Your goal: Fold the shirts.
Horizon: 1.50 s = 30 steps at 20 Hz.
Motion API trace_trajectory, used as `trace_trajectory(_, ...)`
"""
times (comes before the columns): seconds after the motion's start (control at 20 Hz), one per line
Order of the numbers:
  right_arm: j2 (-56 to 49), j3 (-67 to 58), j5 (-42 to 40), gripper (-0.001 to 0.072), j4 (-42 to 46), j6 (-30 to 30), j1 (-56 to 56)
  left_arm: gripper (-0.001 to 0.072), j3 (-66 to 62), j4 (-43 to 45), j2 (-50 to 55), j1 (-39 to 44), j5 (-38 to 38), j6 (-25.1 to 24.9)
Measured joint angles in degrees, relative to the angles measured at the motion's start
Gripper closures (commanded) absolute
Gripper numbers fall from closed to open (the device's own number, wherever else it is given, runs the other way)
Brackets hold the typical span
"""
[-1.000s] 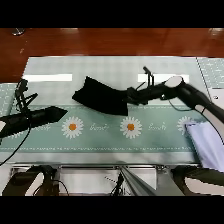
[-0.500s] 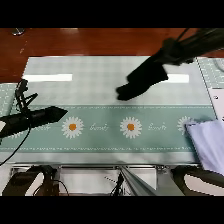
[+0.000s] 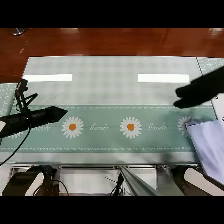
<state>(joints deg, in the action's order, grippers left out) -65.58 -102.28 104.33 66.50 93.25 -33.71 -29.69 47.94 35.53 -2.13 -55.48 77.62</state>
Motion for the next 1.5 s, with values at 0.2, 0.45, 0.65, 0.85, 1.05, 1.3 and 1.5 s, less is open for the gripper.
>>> trace_trajectory(0.2,9.5,11.3,1.5,0.0690,6.9,-0.5,-12.9,0.0680,0.0,0.0,0.0,0.0,0.0,0.0)
trace_trajectory(0.45,22.5,25.5,1.7,0.0658,21.8,1.4,-22.6,0.0681,0.0,0.0,0.0,0.0,0.0,0.0)
trace_trajectory(0.65,28.3,31.7,1.8,0.0090,35.3,5.2,-24.6,0.0680,0.0,0.0,0.0,0.0,0.0,0.0)
trace_trajectory(0.85,28.3,32.6,-1.7,0.0180,35.3,4.4,-22.7,0.0680,-1.5,0.1,0.2,-1.2,4.6,-1.5)
trace_trajectory(1.05,23.5,26.2,-11.3,0.0691,25.4,2.1,-14.8,0.0681,-15.1,0.0,6.0,-3.8,7.8,-3.7)
trace_trajectory(1.3,12.4,16.9,-28.7,0.0690,2.9,-0.2,5.4,0.0682,-43.3,0.9,21.7,1.3,-0.7,-4.5)
trace_trajectory(1.5,1.5,15.7,-34.7,0.0690,5.5,-1.5,25.6,0.0680,-52.7,11.8,30.1,7.2,-6.4,0.0)
